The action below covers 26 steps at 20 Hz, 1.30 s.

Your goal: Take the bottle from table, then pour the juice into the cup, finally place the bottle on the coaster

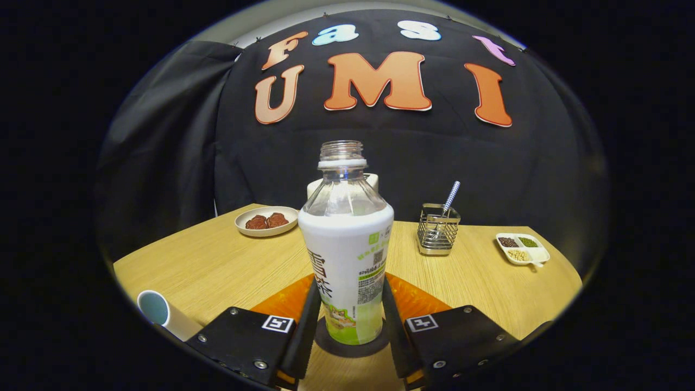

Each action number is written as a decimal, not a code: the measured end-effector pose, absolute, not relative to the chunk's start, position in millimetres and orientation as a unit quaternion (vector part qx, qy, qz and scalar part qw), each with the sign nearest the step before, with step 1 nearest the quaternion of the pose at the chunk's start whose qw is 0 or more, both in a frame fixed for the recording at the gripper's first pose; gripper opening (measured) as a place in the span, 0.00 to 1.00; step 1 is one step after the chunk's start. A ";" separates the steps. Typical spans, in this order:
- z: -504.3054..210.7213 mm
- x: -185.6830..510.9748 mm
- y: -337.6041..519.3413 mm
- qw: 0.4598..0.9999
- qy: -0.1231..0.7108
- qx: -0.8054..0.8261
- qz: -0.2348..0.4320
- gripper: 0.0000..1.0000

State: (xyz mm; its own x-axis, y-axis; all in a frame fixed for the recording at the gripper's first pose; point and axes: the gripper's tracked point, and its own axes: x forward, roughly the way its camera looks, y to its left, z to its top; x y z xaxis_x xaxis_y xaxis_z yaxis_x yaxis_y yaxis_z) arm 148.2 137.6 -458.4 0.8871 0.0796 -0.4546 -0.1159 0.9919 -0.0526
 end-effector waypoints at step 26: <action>-247.2 80.0 105.9 0.996 0.077 -0.033 0.044 0.97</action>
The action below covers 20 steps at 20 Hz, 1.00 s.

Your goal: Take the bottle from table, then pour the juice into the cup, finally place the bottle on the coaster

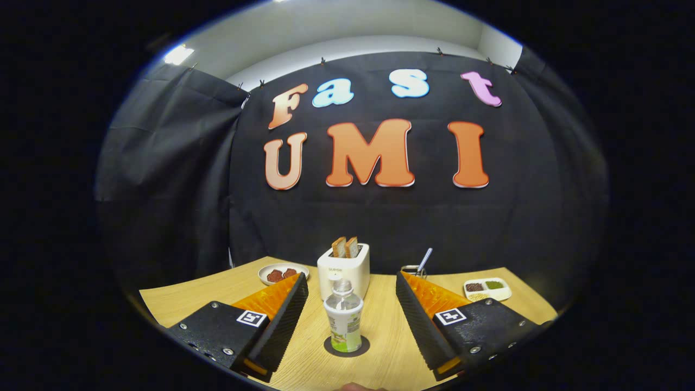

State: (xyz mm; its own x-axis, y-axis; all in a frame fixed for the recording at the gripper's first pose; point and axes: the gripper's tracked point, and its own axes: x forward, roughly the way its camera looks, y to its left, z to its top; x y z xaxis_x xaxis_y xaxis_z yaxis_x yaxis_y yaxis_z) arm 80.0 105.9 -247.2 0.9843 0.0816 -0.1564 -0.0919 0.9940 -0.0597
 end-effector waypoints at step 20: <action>-58.2 1.4 19.2 0.999 0.023 0.023 -0.008 0.97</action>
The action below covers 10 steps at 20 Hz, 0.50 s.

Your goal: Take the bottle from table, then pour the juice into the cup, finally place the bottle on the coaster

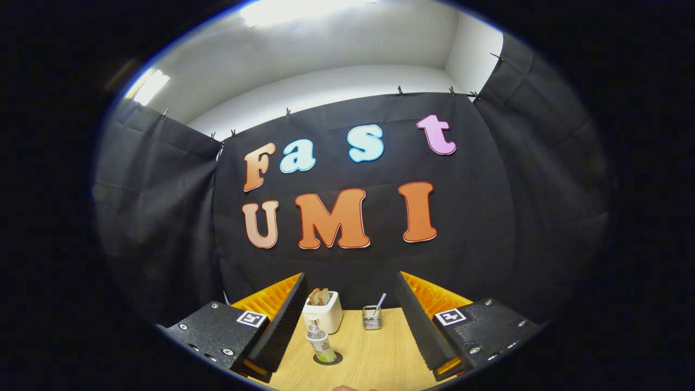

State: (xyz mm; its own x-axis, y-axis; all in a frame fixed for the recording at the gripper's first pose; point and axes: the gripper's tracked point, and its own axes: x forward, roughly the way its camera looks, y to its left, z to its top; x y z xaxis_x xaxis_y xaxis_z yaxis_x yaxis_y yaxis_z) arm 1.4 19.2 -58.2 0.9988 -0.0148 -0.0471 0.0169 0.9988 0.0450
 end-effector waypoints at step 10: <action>-62.3 -6.6 48.6 0.999 0.022 -0.002 0.024 0.97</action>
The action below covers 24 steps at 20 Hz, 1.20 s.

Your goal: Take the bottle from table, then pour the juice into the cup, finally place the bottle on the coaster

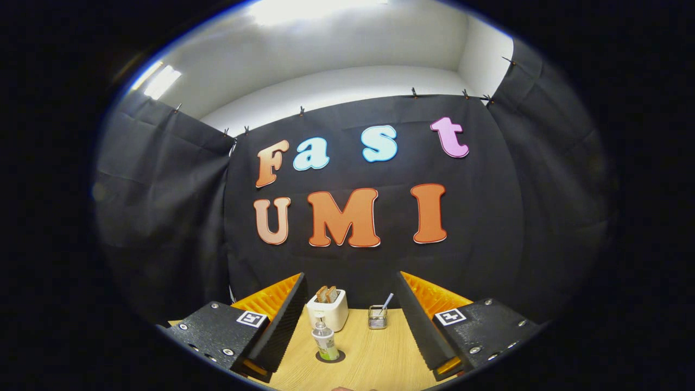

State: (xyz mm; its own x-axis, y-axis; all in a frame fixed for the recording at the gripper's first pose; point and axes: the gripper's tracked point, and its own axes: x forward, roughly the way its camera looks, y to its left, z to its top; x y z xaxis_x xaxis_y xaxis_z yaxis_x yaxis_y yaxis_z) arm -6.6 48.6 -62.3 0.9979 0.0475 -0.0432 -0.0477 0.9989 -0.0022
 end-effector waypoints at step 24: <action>-39.3 -14.3 56.9 1.000 -0.013 -0.008 0.022 0.97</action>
State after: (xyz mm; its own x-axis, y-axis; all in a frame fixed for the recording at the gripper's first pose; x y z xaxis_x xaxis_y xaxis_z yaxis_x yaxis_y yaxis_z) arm -14.3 56.9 -39.3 0.9986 0.0451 0.0260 -0.0447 0.9989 -0.0165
